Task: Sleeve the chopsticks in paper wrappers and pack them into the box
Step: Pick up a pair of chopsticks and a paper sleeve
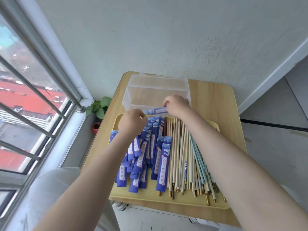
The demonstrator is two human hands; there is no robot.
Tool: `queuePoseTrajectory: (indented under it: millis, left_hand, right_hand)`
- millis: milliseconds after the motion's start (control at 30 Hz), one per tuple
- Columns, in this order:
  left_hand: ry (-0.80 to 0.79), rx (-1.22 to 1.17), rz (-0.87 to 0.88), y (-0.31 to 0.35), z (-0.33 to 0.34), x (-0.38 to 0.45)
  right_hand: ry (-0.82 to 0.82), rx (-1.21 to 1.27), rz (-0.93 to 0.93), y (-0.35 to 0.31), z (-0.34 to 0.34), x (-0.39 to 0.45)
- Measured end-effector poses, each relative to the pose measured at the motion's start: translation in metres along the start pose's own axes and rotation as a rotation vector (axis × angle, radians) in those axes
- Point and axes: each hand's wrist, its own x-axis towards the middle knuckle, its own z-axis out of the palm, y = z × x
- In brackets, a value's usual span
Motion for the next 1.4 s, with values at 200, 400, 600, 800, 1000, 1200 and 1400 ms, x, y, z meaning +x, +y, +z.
queuePoseTrajectory:
  millis: [200, 400, 600, 800, 1000, 1200, 1400]
  left_hand:
    - [0.042, 0.176, 0.025, -0.012, -0.003, -0.022]
    - [-0.078, 0.243, -0.075, -0.036, -0.003, -0.050]
    - [-0.075, -0.004, -0.003, -0.047, 0.012, -0.070]
    - [-0.027, -0.098, 0.025, -0.054, 0.020, -0.076]
    - [0.032, -0.186, 0.026, -0.046, 0.015, -0.080]
    - [-0.130, -0.516, 0.049, 0.006, 0.021, -0.095]
    - [-0.435, -1.001, -0.241, 0.031, 0.048, -0.108]
  right_hand:
    - [0.294, 0.154, -0.066, -0.008, 0.004, -0.036]
    - [-0.095, 0.246, 0.034, -0.037, 0.052, -0.089]
    - [-0.152, 0.301, 0.197, -0.051, 0.082, -0.105]
    - [-0.115, 0.562, 0.290, -0.036, 0.081, -0.110]
    - [-0.025, 0.705, 0.268, -0.007, 0.057, -0.125]
    - [-0.094, 0.876, 0.134, 0.004, 0.043, -0.147]
    - [-0.018, 0.791, 0.132, 0.027, 0.037, -0.165]
